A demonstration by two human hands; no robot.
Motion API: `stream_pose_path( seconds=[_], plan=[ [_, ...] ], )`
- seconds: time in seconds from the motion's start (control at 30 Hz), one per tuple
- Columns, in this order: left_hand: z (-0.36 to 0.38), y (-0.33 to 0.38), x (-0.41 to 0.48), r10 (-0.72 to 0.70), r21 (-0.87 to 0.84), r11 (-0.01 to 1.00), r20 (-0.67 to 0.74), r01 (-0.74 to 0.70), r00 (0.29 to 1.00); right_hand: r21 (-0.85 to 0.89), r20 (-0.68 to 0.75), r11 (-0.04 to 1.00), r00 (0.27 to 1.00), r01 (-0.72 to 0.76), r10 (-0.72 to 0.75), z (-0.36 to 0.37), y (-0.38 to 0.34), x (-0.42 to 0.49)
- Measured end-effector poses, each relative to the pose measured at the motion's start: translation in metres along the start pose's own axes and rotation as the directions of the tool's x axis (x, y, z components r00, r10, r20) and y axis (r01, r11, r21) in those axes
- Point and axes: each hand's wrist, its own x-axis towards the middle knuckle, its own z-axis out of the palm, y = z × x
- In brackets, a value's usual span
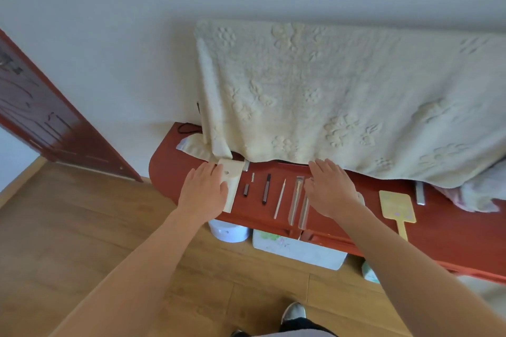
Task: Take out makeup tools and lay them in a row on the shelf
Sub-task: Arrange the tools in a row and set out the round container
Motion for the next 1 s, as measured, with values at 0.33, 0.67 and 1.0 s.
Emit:
stream_pose_path(
  seconds=[0.33,0.67,1.0],
  plan=[
    [0.042,0.046,0.073,0.148,0.010,0.989,0.071,-0.149,0.986,-0.015,0.091,0.995,0.991,-0.094,0.095,0.037,0.050,0.019],
    [0.100,0.093,0.104,0.280,-0.110,0.959,0.214,-0.262,0.936,0.122,0.173,0.958,0.956,-0.259,0.236,0.079,0.047,0.033],
    [0.140,0.135,0.109,0.278,-0.174,0.953,0.174,-0.249,0.945,0.238,0.216,0.868,0.895,-0.436,0.390,0.131,0.042,0.033]
  ],
)
